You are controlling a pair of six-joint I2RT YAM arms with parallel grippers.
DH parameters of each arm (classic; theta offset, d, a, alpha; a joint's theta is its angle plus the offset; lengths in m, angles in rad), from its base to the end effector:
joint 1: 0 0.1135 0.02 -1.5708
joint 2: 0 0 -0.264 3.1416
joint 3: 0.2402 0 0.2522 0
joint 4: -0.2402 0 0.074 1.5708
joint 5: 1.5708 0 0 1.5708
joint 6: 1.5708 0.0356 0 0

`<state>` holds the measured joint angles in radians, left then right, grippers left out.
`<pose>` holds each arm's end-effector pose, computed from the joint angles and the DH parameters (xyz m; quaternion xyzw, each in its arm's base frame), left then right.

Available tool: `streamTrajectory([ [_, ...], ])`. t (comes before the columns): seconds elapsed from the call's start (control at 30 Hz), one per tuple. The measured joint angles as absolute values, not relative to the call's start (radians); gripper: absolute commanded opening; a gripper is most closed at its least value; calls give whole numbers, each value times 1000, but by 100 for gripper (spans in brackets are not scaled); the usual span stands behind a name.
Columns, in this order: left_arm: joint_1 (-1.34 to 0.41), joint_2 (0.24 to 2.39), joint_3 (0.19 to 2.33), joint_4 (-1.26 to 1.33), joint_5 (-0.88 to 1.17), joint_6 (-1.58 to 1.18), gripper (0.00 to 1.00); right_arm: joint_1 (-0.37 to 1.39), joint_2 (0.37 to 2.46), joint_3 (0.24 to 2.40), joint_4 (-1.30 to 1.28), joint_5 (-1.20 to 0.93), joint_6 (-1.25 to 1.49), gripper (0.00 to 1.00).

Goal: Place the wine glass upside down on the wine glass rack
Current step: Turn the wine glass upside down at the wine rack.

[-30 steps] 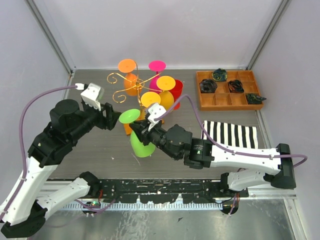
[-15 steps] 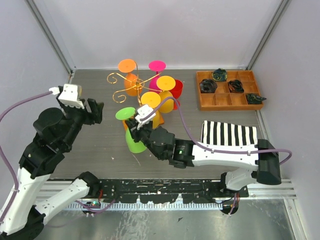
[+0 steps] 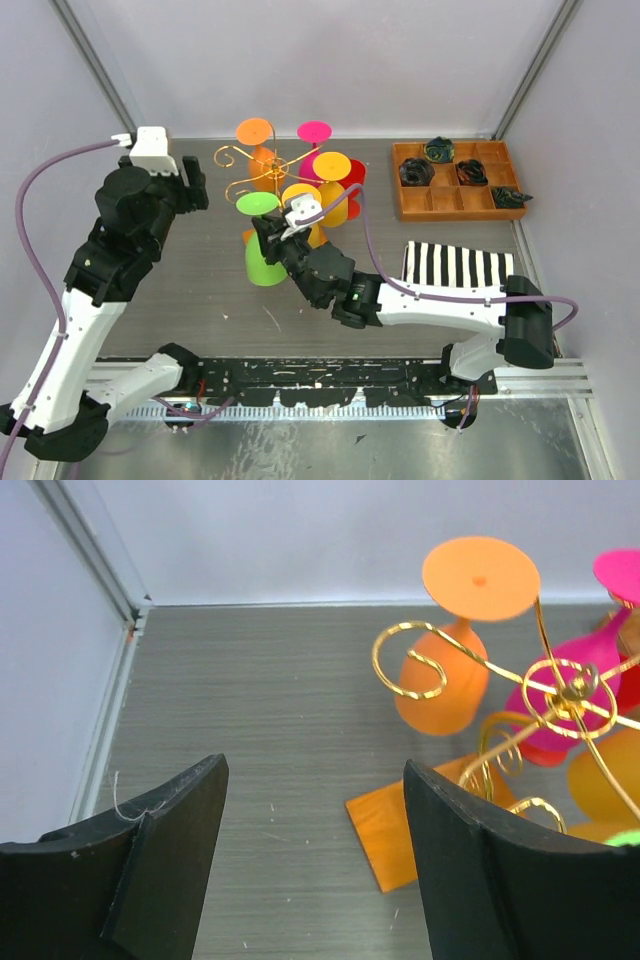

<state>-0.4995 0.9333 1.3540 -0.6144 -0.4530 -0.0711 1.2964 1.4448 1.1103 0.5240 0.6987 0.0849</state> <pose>0.1532 -0.0658 0.4600 0.0205 0.7656 -0.0079 0.6430 0.1135 0.3185 0.3707 -0.1239 0.6423 0.2933 0.6972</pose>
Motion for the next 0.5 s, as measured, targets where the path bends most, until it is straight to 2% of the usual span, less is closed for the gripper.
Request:
streamTrajectory([
  [0.17,-425,997,1428,-612,-425,-106,79,1289,1464,1111,562,699,80,0],
  [0.33,-301,1093,1498,-612,-305,-168,79,1272,1505,1111,567,699,72,0],
  [0.5,-165,1231,1581,-612,-77,-249,68,1263,1510,1111,567,699,66,0],
])
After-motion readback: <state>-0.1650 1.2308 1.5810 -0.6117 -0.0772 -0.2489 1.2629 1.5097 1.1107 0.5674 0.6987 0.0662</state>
